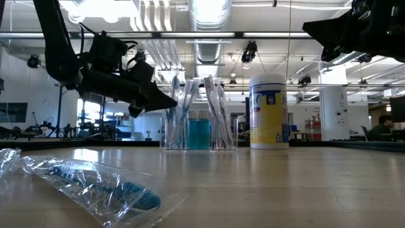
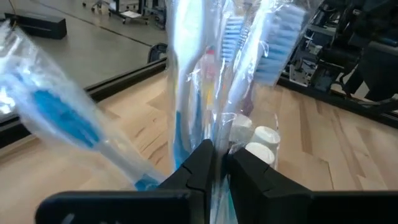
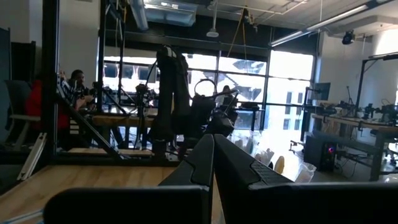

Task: Pick & Place toothbrushing station
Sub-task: Put the blue toothbrush into the transparent organizer

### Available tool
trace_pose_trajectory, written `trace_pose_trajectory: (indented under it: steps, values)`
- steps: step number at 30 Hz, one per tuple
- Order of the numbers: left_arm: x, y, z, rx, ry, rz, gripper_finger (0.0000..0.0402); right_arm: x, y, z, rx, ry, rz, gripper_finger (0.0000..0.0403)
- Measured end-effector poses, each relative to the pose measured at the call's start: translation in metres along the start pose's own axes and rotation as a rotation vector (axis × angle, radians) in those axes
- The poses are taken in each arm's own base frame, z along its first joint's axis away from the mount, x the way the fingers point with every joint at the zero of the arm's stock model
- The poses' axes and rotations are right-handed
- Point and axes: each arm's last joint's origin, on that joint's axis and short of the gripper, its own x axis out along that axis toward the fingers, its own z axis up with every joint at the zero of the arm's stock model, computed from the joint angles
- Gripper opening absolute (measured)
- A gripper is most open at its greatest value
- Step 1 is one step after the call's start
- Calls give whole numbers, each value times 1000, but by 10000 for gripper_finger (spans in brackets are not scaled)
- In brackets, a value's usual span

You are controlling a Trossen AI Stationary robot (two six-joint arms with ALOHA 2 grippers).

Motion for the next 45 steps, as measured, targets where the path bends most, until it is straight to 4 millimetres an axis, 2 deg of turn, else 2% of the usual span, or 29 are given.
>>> trace_pose_trajectory:
  steps: [5,10,17,24,27,32,37,41,45]
  values:
    - [-1,1,-5,6,36,-1,77,0,0,0,0,0,0,8]
    - [-1,0,-3,7,27,-21,138,0,0,0,0,0,0,8]
    - [-9,-6,17,20,-54,-58,219,0,0,0,0,1,0,8]
    - [-32,-14,39,73,-34,-80,240,0,0,0,0,2,1,8]
    - [-50,-19,49,124,-13,-133,239,0,0,-1,-1,10,3,8]
    - [-91,-28,70,144,-58,-160,236,0,0,-1,11,14,10,8]
    - [-135,-34,82,183,-138,-169,206,0,1,-3,16,28,13,8]
    - [-162,-35,84,187,-216,-123,143,0,1,-7,13,70,16,8]
    - [-181,-34,78,189,-311,-102,36,3,2,-11,39,104,17,8]
